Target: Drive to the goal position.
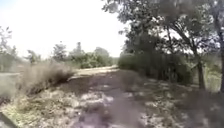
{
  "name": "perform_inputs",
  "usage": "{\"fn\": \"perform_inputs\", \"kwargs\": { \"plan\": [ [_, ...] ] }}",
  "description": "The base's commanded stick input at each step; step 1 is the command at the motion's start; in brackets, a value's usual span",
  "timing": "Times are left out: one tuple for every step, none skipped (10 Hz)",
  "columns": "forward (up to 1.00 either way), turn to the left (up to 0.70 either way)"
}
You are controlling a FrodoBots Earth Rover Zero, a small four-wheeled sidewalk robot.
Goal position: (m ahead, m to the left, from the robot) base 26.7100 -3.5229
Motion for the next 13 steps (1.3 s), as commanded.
{"fn": "perform_inputs", "kwargs": {
  "plan": [
    [0.85, 0.28],
    [0.85, 0.34],
    [0.85, 0.34],
    [0.85, 0.03],
    [0.85, 0.00],
    [0.85, 0.00],
    [0.85, 0.00],
    [0.85, 0.00],
    [0.85, 0.00],
    [0.85, 0.00],
    [0.85, 0.00],
    [0.85, 0.00],
    [0.85, 0.00]
  ]
}}
